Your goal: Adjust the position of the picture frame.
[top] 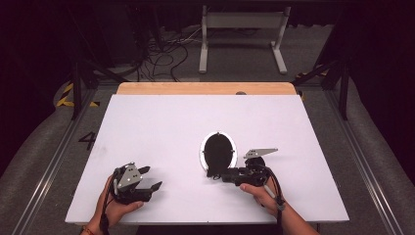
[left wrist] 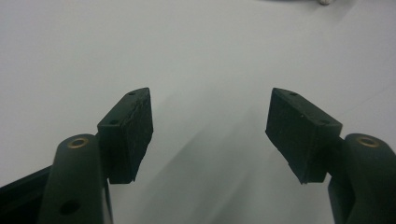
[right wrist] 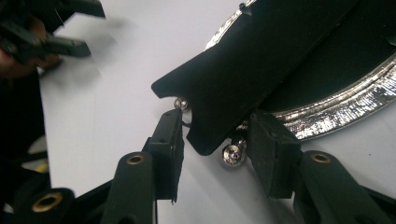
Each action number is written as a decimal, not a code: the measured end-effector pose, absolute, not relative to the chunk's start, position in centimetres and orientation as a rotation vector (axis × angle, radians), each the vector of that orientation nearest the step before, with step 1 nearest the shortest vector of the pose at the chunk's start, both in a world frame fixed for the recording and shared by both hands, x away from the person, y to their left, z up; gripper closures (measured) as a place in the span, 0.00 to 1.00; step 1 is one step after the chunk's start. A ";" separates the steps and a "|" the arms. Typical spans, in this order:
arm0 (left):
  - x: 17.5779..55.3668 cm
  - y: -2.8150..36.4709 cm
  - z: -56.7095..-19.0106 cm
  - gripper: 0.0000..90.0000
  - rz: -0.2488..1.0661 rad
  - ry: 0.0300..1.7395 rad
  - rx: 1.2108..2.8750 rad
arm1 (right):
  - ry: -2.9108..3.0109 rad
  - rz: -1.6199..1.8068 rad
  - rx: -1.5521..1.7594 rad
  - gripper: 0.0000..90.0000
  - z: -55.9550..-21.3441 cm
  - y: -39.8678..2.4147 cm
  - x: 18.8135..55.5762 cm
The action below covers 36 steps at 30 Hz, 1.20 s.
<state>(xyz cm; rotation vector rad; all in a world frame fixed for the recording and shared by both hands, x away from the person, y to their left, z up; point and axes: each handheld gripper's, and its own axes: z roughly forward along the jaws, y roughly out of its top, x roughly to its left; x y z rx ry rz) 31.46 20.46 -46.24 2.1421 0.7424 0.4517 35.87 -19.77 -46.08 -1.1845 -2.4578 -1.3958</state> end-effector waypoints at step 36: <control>33.5 16.9 -46.2 0.31 0.416 0.681 2.204 | -1.981 -1.477 -1.376 0.63 -47.1 -20.3 38.2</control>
